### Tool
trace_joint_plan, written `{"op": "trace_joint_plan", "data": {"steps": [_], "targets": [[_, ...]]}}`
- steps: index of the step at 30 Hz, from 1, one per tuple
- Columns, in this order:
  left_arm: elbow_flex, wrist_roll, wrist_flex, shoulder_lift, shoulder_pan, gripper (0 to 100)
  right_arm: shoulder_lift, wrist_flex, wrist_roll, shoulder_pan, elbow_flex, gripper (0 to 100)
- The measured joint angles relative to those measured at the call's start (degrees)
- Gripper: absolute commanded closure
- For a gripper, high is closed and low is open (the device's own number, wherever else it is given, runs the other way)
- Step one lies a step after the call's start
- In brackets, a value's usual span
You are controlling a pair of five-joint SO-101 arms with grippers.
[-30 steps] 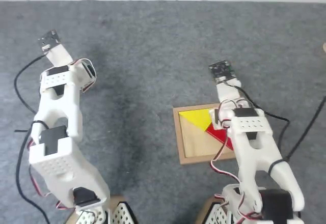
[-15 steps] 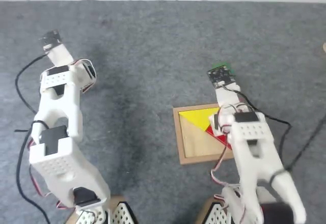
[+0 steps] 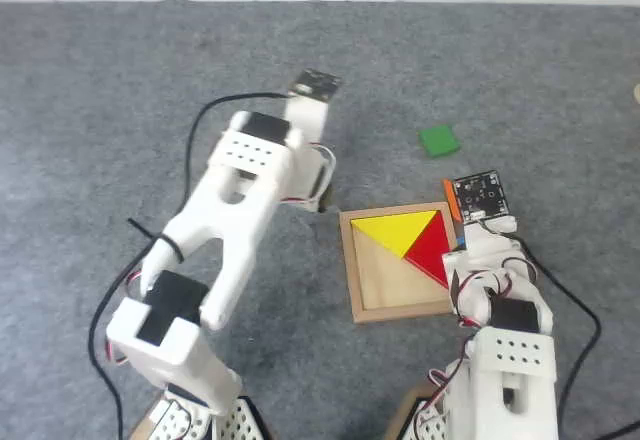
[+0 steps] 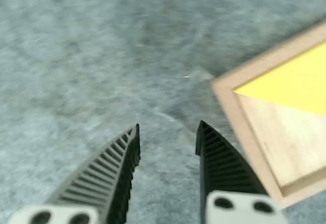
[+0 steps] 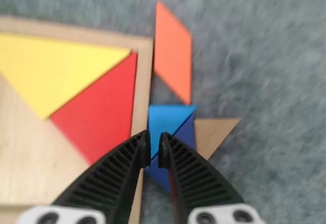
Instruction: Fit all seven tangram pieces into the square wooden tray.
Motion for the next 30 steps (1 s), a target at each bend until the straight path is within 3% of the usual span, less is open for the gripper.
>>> {"op": "trace_joint_plan", "data": {"steps": [12, 16, 22, 30], "targets": [[0.00, 3.60, 0.00, 8.97, 11.43, 78, -0.18, -0.35, 0.09, 0.18, 0.35, 95.5], [-0.09, 3.60, -1.85, 13.01, 11.43, 79, -0.18, -0.35, 0.09, 0.09, 0.35, 95.5], [-2.81, 3.60, -2.64, 14.77, 11.34, 98, -0.18, -0.35, 0.09, 0.09, 0.35, 95.5], [-6.59, 3.60, -4.57, 16.97, 5.10, 99, -0.44, -0.35, 0.09, 0.09, 0.35, 95.5]]}}
